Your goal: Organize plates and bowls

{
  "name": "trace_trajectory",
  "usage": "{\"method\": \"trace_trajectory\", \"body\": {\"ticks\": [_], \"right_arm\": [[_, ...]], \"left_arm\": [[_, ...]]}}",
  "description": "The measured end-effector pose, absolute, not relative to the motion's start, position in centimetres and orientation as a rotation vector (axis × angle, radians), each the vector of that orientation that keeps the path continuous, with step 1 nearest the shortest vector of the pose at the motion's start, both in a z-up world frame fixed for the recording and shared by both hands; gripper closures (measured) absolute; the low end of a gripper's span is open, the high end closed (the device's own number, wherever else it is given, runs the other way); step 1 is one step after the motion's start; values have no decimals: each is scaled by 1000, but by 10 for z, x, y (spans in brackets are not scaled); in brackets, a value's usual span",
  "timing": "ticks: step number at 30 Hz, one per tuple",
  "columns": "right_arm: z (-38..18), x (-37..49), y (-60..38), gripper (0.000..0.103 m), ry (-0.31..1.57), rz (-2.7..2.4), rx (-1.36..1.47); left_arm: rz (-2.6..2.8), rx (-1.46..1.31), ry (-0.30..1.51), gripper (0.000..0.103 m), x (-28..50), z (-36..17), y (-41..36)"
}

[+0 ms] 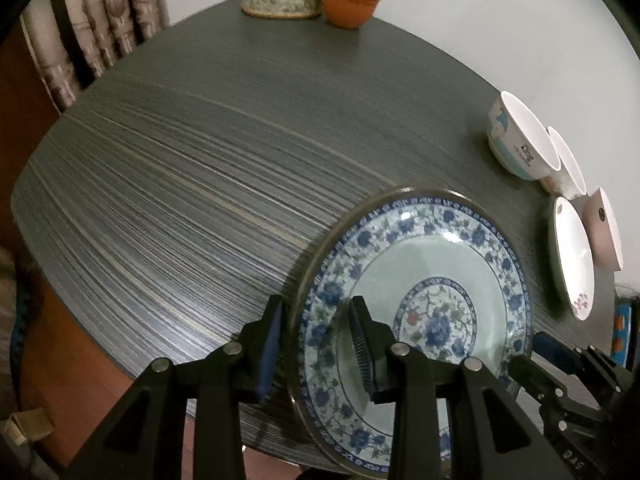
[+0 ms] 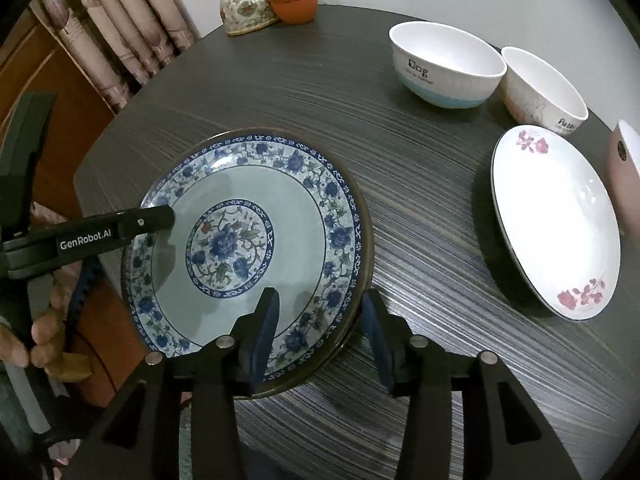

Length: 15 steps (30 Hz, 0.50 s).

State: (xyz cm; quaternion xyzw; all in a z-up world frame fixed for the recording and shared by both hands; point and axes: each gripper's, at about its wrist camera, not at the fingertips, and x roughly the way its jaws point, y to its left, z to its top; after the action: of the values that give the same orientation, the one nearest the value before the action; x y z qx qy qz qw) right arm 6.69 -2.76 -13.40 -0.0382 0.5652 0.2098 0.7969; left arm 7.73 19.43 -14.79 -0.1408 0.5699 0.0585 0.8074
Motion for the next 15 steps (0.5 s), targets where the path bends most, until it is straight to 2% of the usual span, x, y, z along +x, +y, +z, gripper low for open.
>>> {"method": "trace_trajectory", "body": {"ticks": [8, 14, 15], "right_arm": [[-129, 59, -37, 61, 1182, 446, -53], [-125, 54, -53, 59, 1157, 413, -22], [-125, 54, -56, 59, 1156, 410, -13]], "left_arm": [[193, -229, 1161, 68, 76, -139, 191], [211, -192, 1143, 63, 74, -136, 188], [204, -191, 1141, 59, 73, -135, 186]]}}
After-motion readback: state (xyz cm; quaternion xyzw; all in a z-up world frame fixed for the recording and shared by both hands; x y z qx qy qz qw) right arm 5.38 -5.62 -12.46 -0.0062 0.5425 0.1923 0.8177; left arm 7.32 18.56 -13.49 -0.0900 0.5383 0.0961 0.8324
